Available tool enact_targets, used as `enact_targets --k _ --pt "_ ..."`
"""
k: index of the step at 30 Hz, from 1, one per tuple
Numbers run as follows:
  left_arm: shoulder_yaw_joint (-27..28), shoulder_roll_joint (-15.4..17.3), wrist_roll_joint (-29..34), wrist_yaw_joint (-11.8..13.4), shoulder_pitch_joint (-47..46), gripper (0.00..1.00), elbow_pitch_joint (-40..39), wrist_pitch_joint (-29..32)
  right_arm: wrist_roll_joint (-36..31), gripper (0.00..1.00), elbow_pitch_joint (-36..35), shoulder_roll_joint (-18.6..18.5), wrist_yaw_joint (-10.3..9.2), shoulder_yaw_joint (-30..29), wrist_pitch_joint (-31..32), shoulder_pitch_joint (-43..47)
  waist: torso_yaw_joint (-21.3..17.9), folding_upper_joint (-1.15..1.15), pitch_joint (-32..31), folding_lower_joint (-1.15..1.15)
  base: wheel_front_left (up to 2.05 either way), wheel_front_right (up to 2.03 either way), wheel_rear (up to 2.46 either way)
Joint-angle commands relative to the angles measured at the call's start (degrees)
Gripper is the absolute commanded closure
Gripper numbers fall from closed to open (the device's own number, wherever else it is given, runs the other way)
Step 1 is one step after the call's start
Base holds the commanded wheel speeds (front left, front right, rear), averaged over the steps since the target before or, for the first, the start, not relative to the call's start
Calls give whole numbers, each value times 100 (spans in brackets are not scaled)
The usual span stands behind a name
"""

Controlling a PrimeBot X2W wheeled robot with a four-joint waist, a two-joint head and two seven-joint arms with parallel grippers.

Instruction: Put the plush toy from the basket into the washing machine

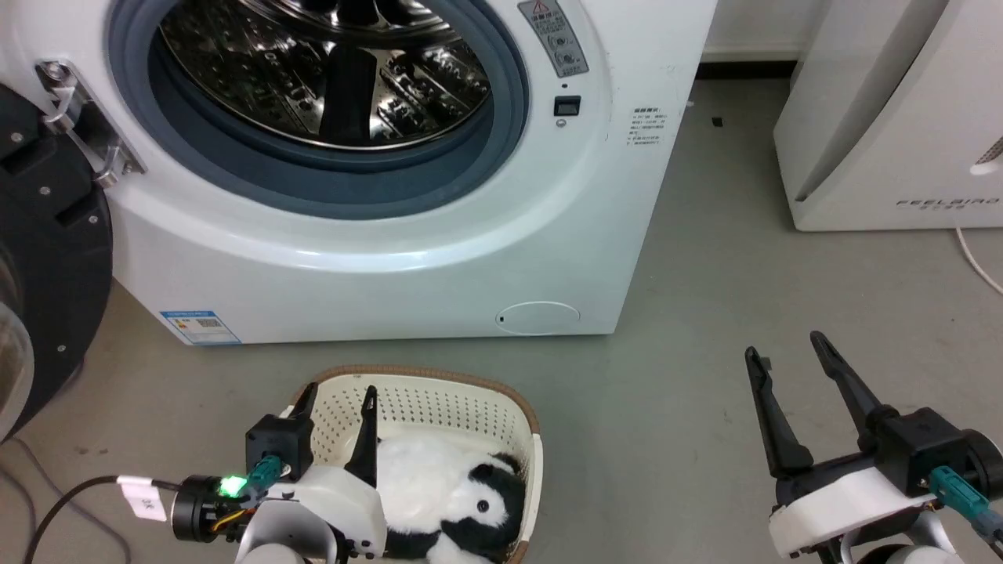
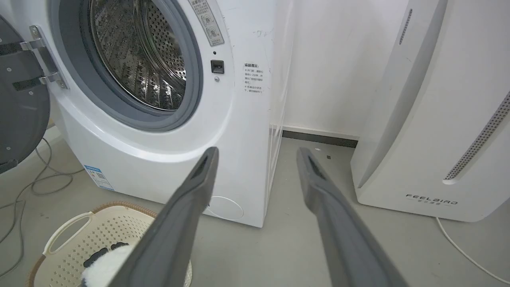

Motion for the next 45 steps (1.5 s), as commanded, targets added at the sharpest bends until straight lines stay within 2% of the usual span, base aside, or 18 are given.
enact_targets --k 1,22,29,45 --pt "-35 50 -48 -48 -139 0 157 -57 17 0 -57 -1 -2 -6 -53 -111 -14 0 90 0 0 0 0" --pt "-427 284 -193 -265 -1218 0 2017 210 -9 0 -77 -1 -3 141 -291 -363 -158 0 993 0 0 0 0" --pt "-642 526 -312 -361 -1803 0 2818 414 57 0 -198 -2 -3 206 -410 -514 -307 0 1538 0 0 0 0" --pt "-1373 972 -532 -473 -2727 0 3833 964 250 0 -360 -2 -4 334 -601 -733 -609 0 2470 0 0 0 0"
